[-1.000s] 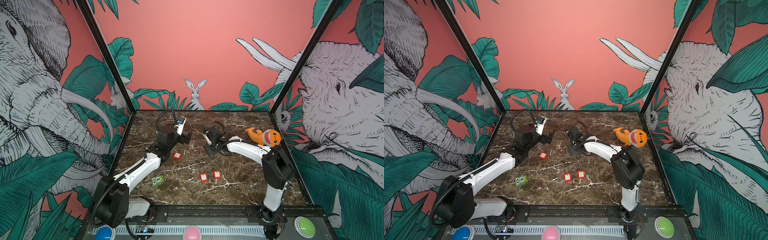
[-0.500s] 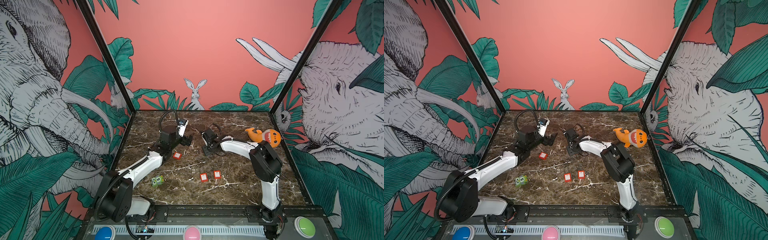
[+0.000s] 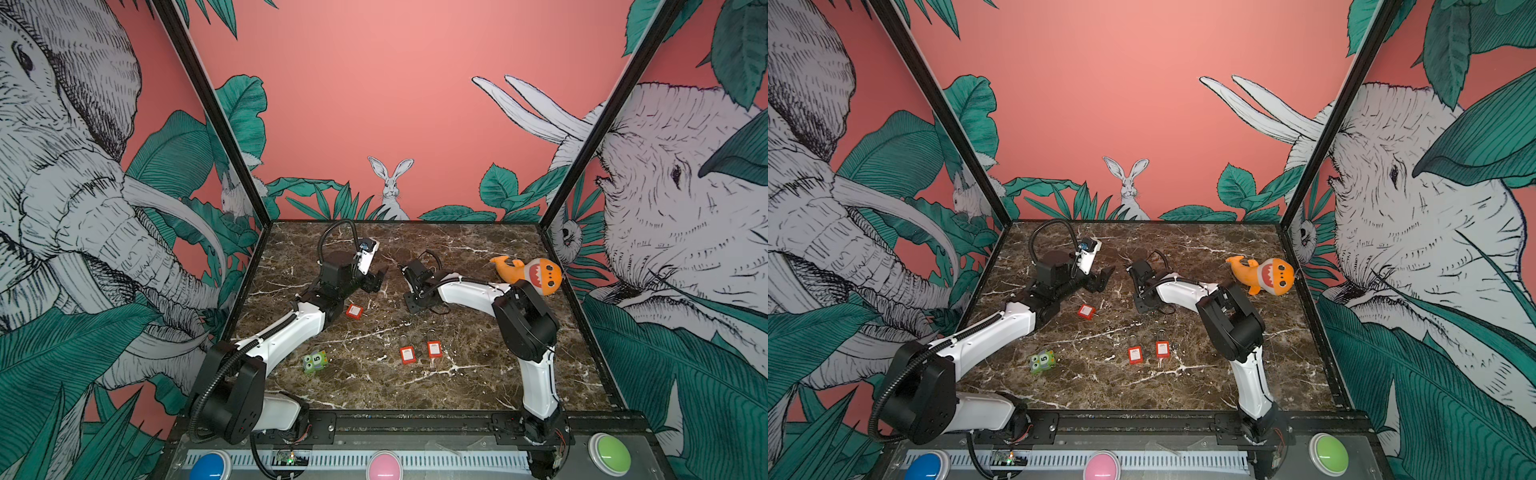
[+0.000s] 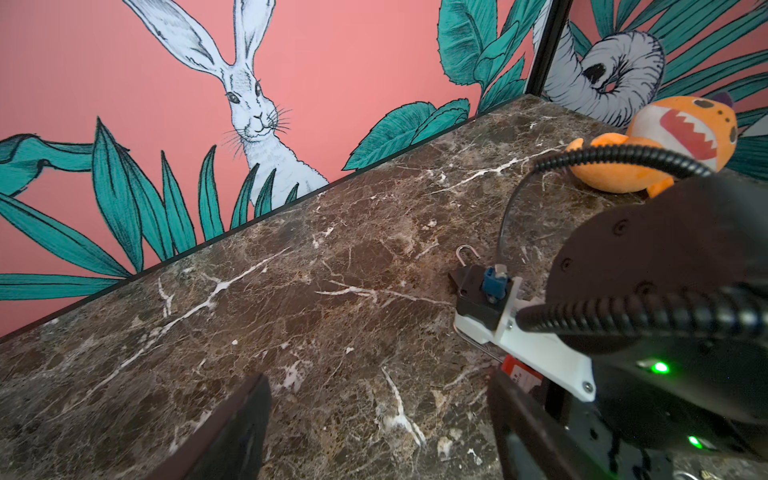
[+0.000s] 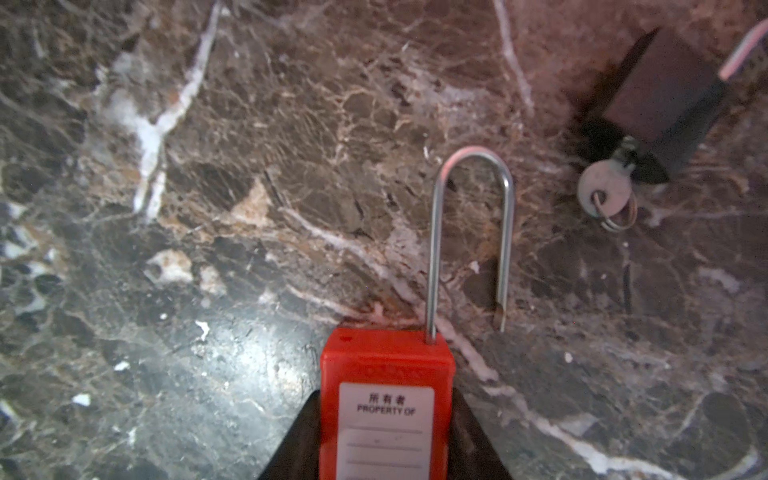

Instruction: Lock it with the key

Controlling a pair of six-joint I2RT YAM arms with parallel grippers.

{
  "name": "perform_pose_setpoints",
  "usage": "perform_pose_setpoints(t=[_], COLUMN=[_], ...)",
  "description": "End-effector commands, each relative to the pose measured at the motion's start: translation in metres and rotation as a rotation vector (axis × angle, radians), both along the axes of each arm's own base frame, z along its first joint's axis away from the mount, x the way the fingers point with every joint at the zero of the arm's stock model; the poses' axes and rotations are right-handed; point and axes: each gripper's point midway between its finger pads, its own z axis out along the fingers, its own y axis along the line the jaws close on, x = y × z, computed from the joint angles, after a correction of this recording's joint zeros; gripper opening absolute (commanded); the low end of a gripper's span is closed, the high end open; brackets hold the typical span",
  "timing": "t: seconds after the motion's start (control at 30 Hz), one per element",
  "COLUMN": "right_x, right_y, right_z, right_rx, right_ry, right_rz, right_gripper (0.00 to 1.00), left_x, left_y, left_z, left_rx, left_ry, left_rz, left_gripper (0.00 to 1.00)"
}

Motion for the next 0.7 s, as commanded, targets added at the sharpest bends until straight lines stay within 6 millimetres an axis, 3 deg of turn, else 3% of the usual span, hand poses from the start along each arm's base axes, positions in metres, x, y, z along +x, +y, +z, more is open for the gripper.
perform_pose_setpoints(t=[0.0, 0.17, 0.3, 0.37, 0.5, 0.67], right_x=[0.006, 0.002, -0.029, -0.054, -0.091, -0.112], right_y=[0.007, 0.005, -0.007, -0.017, -0.046, -0.060], right_z=[0.023, 0.085, 0.128, 0.150, 0.170, 0.188], right_rx=[0.026, 0.049, 0.113, 0.167, 0.165, 0.145], right_ry=[-0.062, -0.220, -0.315, -0.335, -0.410, -0.511], right_rz=[0.046, 0.279, 0.567, 0.706, 0.847, 0.912], right_gripper=[0.29, 0.22, 0.18, 0.19, 0.20, 0.15], left_x=[-0.004, -0.021, -0.036, -0.052, -0.086, -0.099], left_y=[-0.006, -0.024, -0.036, -0.048, -0.066, -0.082], left_z=[0.010, 0.015, 0.020, 0.025, 0.028, 0.025], left_rx=[-0.010, -0.010, -0.006, -0.021, -0.028, -0.087], left_ry=[-0.036, -0.097, -0.140, -0.160, -0.127, -0.052], left_rz=[-0.049, -0.211, -0.334, -0.456, -0.708, -0.846], left_gripper=[0.81, 0.73, 0.71, 0.70, 0.64, 0.58])
